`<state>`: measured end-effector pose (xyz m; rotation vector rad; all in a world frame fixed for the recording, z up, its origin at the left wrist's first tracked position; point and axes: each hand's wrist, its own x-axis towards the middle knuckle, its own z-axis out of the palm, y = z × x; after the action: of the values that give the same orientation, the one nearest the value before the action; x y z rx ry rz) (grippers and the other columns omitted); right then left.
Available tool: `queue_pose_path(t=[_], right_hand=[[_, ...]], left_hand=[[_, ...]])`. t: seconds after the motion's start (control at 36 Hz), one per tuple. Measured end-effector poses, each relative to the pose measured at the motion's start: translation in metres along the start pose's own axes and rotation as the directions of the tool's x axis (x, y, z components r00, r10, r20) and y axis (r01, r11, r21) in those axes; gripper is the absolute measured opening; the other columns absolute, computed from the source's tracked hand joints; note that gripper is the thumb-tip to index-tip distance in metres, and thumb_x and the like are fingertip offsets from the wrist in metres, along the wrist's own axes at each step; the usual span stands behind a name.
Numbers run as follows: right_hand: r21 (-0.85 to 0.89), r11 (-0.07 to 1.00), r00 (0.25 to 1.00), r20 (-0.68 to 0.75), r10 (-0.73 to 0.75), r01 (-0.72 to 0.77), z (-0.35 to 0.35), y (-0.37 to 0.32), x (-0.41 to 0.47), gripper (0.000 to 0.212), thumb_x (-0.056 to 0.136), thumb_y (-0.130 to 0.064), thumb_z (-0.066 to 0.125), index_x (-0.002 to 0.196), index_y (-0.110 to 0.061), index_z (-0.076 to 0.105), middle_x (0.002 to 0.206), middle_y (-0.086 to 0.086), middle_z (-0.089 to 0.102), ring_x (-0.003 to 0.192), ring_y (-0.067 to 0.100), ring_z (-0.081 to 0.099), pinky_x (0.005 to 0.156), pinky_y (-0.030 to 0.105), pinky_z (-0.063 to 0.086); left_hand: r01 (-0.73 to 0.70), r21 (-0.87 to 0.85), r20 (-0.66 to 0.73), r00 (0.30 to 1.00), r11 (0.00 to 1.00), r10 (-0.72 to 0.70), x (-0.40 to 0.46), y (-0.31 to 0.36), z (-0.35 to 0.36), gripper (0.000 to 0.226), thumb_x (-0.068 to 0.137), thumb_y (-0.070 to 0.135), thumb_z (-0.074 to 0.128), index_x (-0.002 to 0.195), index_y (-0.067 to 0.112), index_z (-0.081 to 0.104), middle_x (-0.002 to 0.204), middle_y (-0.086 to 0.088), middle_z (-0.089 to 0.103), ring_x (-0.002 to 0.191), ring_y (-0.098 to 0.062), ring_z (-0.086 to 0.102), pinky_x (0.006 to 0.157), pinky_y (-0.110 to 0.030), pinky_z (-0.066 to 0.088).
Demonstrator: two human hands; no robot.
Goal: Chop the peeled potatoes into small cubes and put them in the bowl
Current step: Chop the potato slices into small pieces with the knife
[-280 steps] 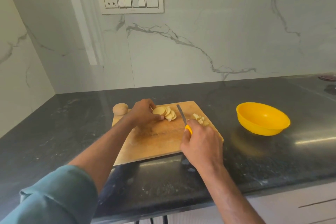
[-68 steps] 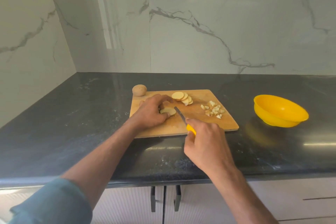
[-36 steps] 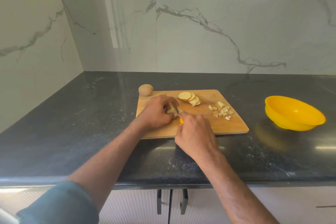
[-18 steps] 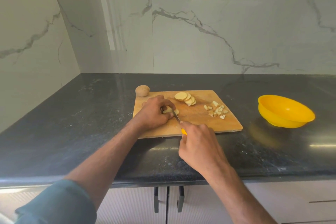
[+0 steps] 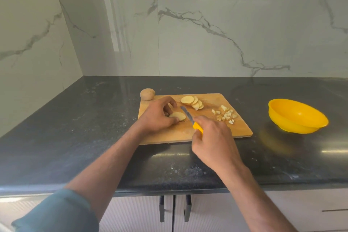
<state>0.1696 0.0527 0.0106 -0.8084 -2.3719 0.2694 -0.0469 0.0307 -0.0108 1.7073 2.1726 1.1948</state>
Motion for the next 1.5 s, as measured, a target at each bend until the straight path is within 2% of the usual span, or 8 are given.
queue_pose_path(t=[0.08,0.17,0.36,0.69,0.97,1.08,1.28,1.5], right_hand=[[0.003,1.000,1.000,0.002,0.004,-0.004,0.016,-0.005,0.009,0.036,0.092,-0.013,0.058,0.127,-0.015,0.063,0.096,0.002,0.072,0.071,0.011,0.050,0.048,0.006,0.027],[-0.017,1.000,1.000,0.017,0.008,-0.008,0.028,-0.009,0.013,0.036,0.092,-0.016,0.057,0.128,-0.017,0.062,0.092,0.002,0.071,0.076,0.018,0.063,0.059,0.016,0.038],[-0.035,0.999,0.999,0.042,-0.010,0.011,0.033,-0.011,0.014,0.037,0.092,-0.016,0.057,0.129,-0.016,0.061,0.088,0.002,0.069,0.071,0.017,0.061,0.061,0.024,0.050],[-0.019,0.999,0.995,0.096,-0.024,0.026,0.030,-0.019,0.012,0.043,0.095,-0.012,0.056,0.138,-0.012,0.055,0.097,0.005,0.068,0.072,0.013,0.047,0.063,0.019,0.041],[-0.033,0.999,0.990,0.142,-0.011,0.016,0.020,-0.012,0.000,0.036,0.093,-0.011,0.054,0.127,-0.014,0.061,0.097,0.005,0.069,0.079,0.018,0.058,0.072,0.028,0.056],[-0.009,1.000,0.990,0.139,-0.025,0.027,0.013,-0.007,-0.011,0.036,0.094,-0.011,0.055,0.129,-0.017,0.063,0.098,0.003,0.072,0.073,0.013,0.055,0.064,0.018,0.048],[0.011,1.000,1.000,0.021,0.013,-0.014,0.003,0.000,-0.019,0.040,0.091,-0.014,0.061,0.130,-0.016,0.065,0.101,0.000,0.076,0.085,0.018,0.070,0.075,0.024,0.055],[-0.037,0.999,1.000,0.009,0.013,-0.012,0.022,-0.005,0.004,0.040,0.090,-0.012,0.056,0.129,-0.016,0.064,0.092,0.003,0.074,0.080,0.023,0.069,0.065,0.024,0.047]], left_hand=[[0.022,-0.046,-0.021,1.000,0.999,-0.023,-0.001,-0.001,-0.001,0.039,0.075,0.015,0.086,0.105,0.015,0.061,0.085,-0.005,0.064,0.072,-0.012,0.056,0.070,-0.028,0.053],[0.027,-0.059,-0.034,0.999,0.998,-0.029,-0.002,0.000,-0.001,0.039,0.074,0.014,0.087,0.103,0.015,0.061,0.082,-0.003,0.063,0.068,-0.009,0.054,0.067,-0.025,0.052],[0.019,-0.065,-0.040,0.999,0.998,-0.022,-0.002,0.001,-0.001,0.039,0.073,0.016,0.088,0.102,0.016,0.062,0.084,-0.007,0.064,0.072,-0.011,0.056,0.071,-0.032,0.054],[-0.008,0.032,-0.022,1.000,0.999,0.008,-0.003,0.004,0.000,0.027,0.082,0.014,0.081,0.106,0.019,0.072,0.084,-0.002,0.064,0.075,-0.008,0.056,0.068,-0.020,0.049],[0.003,0.076,0.006,1.000,0.997,-0.003,-0.003,0.004,0.000,0.019,0.083,0.019,0.080,0.100,0.027,0.078,0.096,-0.001,0.067,0.089,-0.015,0.061,0.081,-0.033,0.055],[0.002,0.089,0.017,1.000,0.996,-0.004,-0.003,0.004,-0.001,0.019,0.085,0.021,0.079,0.103,0.026,0.078,0.099,0.001,0.067,0.090,-0.013,0.061,0.082,-0.032,0.055],[0.023,0.048,-0.012,1.000,0.999,-0.022,-0.005,0.005,-0.002,0.027,0.083,0.018,0.079,0.109,0.022,0.075,0.087,0.006,0.064,0.077,-0.006,0.058,0.065,-0.009,0.044],[0.059,-0.026,-0.068,0.996,0.998,-0.060,-0.004,0.000,-0.005,0.038,0.073,0.006,0.077,0.109,0.016,0.071,0.080,-0.003,0.069,0.067,-0.007,0.060,0.068,-0.021,0.054]])
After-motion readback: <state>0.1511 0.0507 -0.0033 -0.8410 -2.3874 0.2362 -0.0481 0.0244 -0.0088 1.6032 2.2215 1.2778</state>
